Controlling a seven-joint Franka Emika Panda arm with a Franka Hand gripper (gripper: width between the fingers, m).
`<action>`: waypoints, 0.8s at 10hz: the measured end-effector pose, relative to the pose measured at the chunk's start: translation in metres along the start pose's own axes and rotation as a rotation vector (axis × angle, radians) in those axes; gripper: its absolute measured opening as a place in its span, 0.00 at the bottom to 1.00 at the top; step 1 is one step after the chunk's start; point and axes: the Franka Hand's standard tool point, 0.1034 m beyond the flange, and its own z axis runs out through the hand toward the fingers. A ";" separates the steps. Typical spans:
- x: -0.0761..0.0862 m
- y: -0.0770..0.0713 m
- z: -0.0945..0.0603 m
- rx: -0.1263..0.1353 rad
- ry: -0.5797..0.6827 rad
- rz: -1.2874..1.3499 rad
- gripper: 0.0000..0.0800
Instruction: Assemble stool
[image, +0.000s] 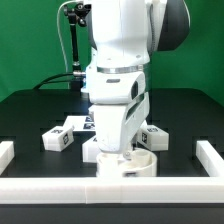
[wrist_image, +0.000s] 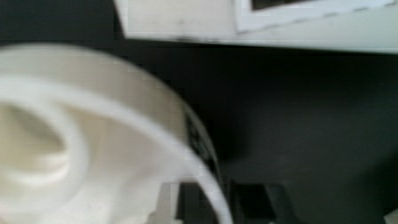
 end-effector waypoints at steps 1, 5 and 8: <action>0.000 0.000 0.000 0.000 0.000 0.000 0.04; 0.000 0.000 0.000 0.000 0.000 0.000 0.04; 0.002 0.000 0.000 -0.001 0.001 0.006 0.04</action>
Offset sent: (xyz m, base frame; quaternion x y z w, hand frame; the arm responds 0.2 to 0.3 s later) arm 0.0000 0.0000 0.0000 0.0000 0.0000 0.0000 1.0000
